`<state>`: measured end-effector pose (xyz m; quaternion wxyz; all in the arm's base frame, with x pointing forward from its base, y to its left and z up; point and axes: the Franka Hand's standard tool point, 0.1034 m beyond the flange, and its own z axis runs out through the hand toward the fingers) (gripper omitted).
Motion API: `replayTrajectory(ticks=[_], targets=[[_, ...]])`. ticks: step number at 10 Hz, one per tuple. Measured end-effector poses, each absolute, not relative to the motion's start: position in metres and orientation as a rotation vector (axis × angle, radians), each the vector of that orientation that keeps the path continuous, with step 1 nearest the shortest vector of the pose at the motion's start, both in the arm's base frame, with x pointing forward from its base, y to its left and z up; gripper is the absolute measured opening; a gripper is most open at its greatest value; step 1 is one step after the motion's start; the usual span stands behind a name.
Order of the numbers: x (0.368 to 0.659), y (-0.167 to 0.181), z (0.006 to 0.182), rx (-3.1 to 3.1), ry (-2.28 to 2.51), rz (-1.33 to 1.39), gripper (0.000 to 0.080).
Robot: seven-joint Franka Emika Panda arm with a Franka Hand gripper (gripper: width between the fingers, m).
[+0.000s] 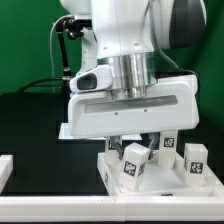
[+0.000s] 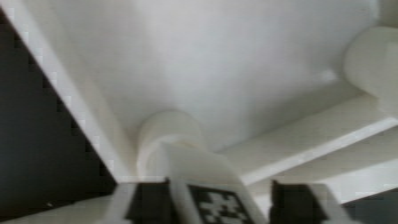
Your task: Assemble square table
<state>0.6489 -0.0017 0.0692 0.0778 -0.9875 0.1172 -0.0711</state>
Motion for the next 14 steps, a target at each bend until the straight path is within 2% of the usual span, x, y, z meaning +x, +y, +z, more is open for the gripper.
replayTrajectory(ticks=[1, 2, 6, 10, 11, 12, 14], targets=[[0.648, -0.001, 0.068, -2.942, 0.427, -0.204, 0.0094], [0.648, -0.001, 0.068, -2.911, 0.572, -0.19, 0.0021], [0.647, -0.001, 0.068, -2.911, 0.575, -0.188, 0.0017], [0.644, -0.005, 0.076, -3.061, -0.276, -0.184, 0.0012], [0.646, -0.006, 0.079, -3.052, -0.415, -0.177, 0.0107], [0.645, -0.005, 0.077, -3.054, -0.357, -0.173, 0.0107], [0.645, -0.006, 0.076, -3.054, -0.356, -0.171, 0.0477]])
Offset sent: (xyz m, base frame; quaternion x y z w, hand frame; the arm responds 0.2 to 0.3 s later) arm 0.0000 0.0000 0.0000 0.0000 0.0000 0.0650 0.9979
